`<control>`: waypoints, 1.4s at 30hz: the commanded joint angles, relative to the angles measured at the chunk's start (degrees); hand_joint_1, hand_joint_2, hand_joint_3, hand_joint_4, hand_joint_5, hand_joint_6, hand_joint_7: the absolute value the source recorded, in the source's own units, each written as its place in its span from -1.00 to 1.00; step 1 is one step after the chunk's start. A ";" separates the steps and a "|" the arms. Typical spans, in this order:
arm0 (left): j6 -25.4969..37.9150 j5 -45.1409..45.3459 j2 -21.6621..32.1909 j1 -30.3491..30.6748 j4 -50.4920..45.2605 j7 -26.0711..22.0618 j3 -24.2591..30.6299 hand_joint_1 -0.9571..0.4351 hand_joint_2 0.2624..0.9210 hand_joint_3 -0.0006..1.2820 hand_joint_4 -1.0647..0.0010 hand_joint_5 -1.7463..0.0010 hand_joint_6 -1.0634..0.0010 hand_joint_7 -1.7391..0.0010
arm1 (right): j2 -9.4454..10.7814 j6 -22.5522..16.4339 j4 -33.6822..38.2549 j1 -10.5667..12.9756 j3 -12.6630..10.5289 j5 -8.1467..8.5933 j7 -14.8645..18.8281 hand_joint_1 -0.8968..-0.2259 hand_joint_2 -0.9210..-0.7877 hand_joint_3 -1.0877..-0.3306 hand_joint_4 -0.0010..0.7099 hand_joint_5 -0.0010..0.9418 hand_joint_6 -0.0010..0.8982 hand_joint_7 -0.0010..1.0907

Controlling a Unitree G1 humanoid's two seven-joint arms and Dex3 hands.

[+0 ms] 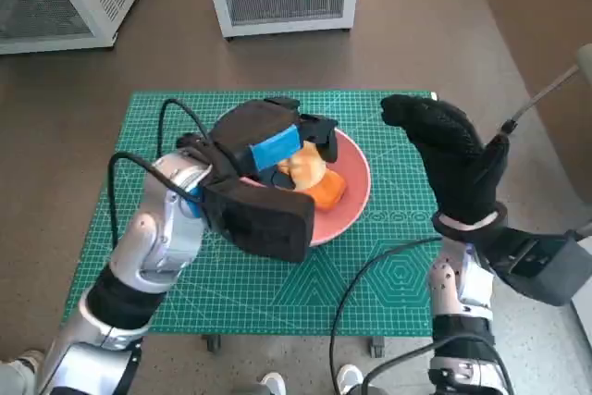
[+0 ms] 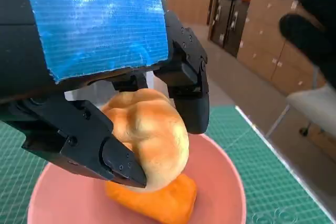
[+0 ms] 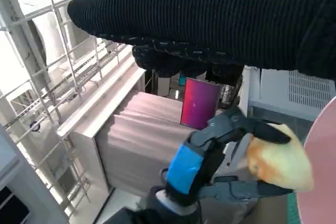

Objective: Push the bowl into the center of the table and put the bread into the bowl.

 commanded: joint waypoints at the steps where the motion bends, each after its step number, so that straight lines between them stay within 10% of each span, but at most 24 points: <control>1: 0.33 0.40 -0.41 -0.46 1.11 -0.02 -0.33 0.38 1.00 -0.74 -0.10 -0.49 0.06 -0.45 | -0.30 0.10 -0.34 1.53 -0.12 -0.48 -0.78 -0.11 -1.00 0.14 -0.39 -1.00 -0.25 -0.97; 3: 0.89 0.57 -0.29 -0.04 0.86 -0.27 -0.37 0.39 0.94 -0.71 0.04 -0.36 0.15 -0.35 | -0.15 0.10 -0.61 1.72 0.02 -0.59 -1.04 -0.11 -1.00 0.14 -0.39 -1.00 -0.25 -0.97; 7: 2.32 0.36 0.20 1.12 -0.76 -1.10 0.08 0.37 0.83 -0.88 0.13 0.64 0.08 0.56 | 0.00 0.05 -0.80 1.88 0.17 -0.87 -1.59 -0.12 -1.00 0.14 -0.38 -1.00 -0.25 -0.97; 11: 3.58 0.07 0.64 2.27 -2.80 -1.75 0.54 0.27 0.81 -0.96 0.25 0.92 0.10 0.87 | 0.18 0.33 -1.07 1.93 0.33 -0.92 -1.98 -0.12 -1.00 0.14 -0.38 -1.00 -0.25 -0.97; 28: -3.68 -18.84 -0.44 11.79 -9.42 1.58 15.91 0.14 0.73 -1.00 0.91 1.00 0.46 1.00 | 0.56 1.05 -1.55 1.63 0.91 -1.04 -3.03 -0.14 -1.00 0.13 -0.38 -1.00 -0.26 -0.97; 42: -21.81 -37.85 -3.95 13.66 -1.08 6.65 27.03 -0.12 0.95 -0.95 0.67 0.93 0.54 0.99 | -0.98 1.90 -1.46 -2.47 0.81 -2.46 -5.81 -0.12 -1.00 0.14 -0.38 -1.00 -0.26 -0.97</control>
